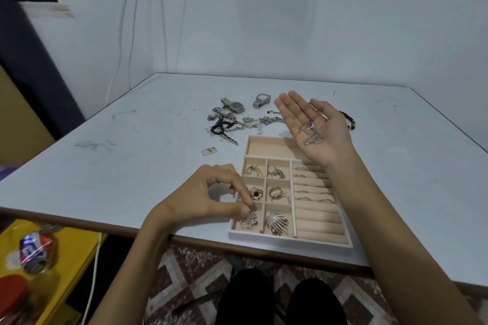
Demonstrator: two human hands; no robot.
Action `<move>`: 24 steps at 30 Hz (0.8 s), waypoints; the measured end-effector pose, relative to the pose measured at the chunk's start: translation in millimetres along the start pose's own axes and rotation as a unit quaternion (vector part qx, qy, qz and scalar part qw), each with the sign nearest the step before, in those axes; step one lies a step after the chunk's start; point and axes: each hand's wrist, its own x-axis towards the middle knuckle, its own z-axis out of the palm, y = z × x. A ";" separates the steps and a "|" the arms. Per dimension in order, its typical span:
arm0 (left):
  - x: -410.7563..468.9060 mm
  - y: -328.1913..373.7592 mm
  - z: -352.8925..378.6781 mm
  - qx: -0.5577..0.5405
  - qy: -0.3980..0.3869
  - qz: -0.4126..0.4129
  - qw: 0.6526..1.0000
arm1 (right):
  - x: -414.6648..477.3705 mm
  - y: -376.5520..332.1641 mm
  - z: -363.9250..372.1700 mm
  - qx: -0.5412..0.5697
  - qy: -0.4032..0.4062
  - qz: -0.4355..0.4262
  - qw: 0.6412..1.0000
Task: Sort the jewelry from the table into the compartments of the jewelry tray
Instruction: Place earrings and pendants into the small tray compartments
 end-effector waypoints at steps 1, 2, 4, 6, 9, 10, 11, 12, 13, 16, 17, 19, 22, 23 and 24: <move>-0.1 0.1 0.0 -0.001 -0.002 0.005 1.000 | -0.1 0.3 -0.1 0.000 0.000 0.000 1.000; 0.0 -0.2 0.3 -0.002 -0.006 0.010 1.000 | -0.2 0.7 0.0 0.000 -0.001 0.000 1.000; -0.1 -1.3 1.5 0.001 -0.016 0.018 1.000 | -0.1 1.4 0.4 0.002 -0.002 0.000 1.000; -0.1 -3.6 0.9 0.012 -0.019 0.014 1.000 | 0.2 2.5 0.0 0.000 0.002 0.002 1.000; -0.7 -5.9 -2.1 0.011 0.008 -0.009 1.000 | 0.5 3.1 -0.8 -0.019 0.002 0.004 1.000; 0.1 -6.5 -2.7 0.009 0.034 -0.017 0.999 | 0.6 3.3 -0.8 -0.036 0.002 0.004 0.999; 1.4 -7.8 -3.0 0.013 0.071 -0.026 0.997 | 0.9 4.1 -0.5 -0.069 0.008 0.002 0.998; 3.5 -10.7 -3.4 0.027 0.117 -0.034 0.992 | 1.2 5.4 0.1 -0.121 0.018 -0.003 0.992; 5.6 -14.9 -4.2 0.057 0.162 -0.037 0.984 | 1.7 6.6 0.3 -0.192 0.029 -0.010 0.981; 11.0 -33.0 -9.5 0.183 0.224 -0.029 0.957 | 2.0 9.0 0.6 -0.421 -0.001 0.011 0.907; 11.9 -38.0 -10.7 0.206 0.226 -0.032 0.952 | 0.4 8.5 3.1 -0.495 -0.029 0.036 0.868; 12.9 -43.5 -11.8 0.233 0.215 -0.046 0.947 | -5.7 8.3 12.6 -0.639 -0.094 0.078 0.760; 13.8 -47.2 -11.2 0.253 0.187 -0.059 0.947 | -18.0 17.2 36.5 -0.798 -0.212 0.119 0.552; 14.0 -48.2 -11.1 0.257 0.183 -0.058 0.947 | -21.4 20.9 43.8 -0.832 -0.238 0.132 0.484; 13.9 -49.3 -11.4 0.258 0.184 -0.057 0.947 | -23.8 24.2 50.2 -0.859 -0.250 0.143 0.424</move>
